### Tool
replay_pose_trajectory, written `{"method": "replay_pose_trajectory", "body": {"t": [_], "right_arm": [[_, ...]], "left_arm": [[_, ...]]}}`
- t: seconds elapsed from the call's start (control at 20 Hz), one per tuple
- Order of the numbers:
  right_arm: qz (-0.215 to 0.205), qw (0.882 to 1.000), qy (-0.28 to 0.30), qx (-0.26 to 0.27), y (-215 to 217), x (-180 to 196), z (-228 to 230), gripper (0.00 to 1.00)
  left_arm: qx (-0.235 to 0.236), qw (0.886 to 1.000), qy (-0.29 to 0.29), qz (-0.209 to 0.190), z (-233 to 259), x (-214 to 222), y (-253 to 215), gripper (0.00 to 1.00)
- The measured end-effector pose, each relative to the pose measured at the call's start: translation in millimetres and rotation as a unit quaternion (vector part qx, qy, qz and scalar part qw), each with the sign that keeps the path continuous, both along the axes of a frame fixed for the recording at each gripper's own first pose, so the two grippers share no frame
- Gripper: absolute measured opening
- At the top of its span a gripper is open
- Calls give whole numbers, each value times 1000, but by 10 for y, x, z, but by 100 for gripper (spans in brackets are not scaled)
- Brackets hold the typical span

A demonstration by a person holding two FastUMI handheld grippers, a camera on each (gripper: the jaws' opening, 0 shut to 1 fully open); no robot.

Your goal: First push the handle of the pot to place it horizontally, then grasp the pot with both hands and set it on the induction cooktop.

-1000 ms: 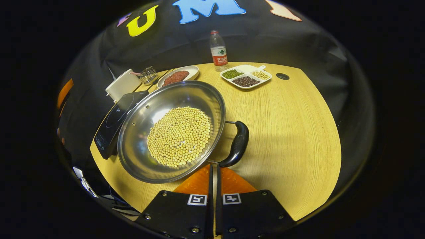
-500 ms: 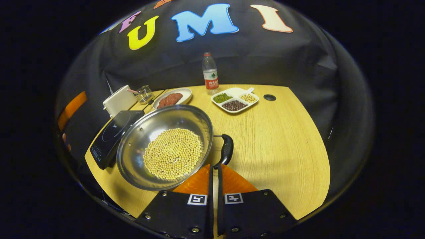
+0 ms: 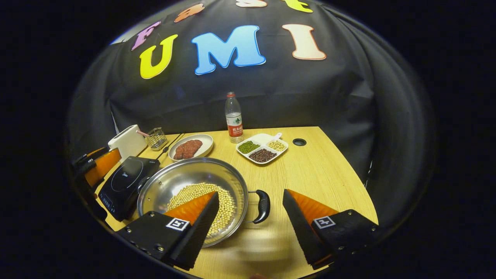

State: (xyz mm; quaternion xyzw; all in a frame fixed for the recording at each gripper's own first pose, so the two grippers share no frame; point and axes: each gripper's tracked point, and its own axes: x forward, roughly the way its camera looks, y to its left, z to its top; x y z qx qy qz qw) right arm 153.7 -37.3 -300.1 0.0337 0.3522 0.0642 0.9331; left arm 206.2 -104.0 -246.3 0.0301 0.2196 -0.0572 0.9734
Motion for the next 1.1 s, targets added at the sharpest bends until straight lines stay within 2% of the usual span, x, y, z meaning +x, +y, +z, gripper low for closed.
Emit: {"method": "replay_pose_trajectory", "body": {"t": [0.05, 0.1, 0.3, 0.35, 0.45, 0.55, 0.6, 0.65, 0.7, 0.8, 1.1], "right_arm": [[-6, 1000, 0, -2, 14, 16, -7, 100], [-11, 1000, 0, -5, 26, 29, -18, 100], [-22, 1000, 7, -15, 82, 82, -105, 100], [-23, 1000, 10, -17, 88, 98, -138, 100], [-26, 999, 14, -24, 89, 118, -181, 100], [-27, 999, 19, -29, 95, 143, -252, 100], [-27, 999, 21, -32, 89, 150, -277, 100], [-28, 999, 22, -34, 81, 155, -295, 100], [-29, 999, 24, -37, 76, 155, -316, 100], [-29, 998, 30, -39, 75, 155, -376, 100], [-34, 997, 57, -42, 53, 151, -567, 100]], "left_arm": [[-2, 1000, 11, -6, -89, 16, 13, 100], [-5, 1000, 20, -12, -181, 28, 25, 95], [-19, 997, 66, -34, -530, 67, 0, 95], [-22, 996, 76, -38, -606, 73, -9, 91], [-25, 994, 96, -46, -754, 91, -43, 100], [-25, 992, 114, -55, -894, 81, -95, 95], [-25, 991, 121, -59, -943, 77, -114, 100], [-26, 989, 130, -62, -1018, 76, -139, 96], [-28, 988, 141, -63, -1098, 68, -158, 100], [-28, 985, 157, -64, -1226, 58, -163, 96], [-29, 979, 190, -65, -1468, 36, -190, 96]]}}
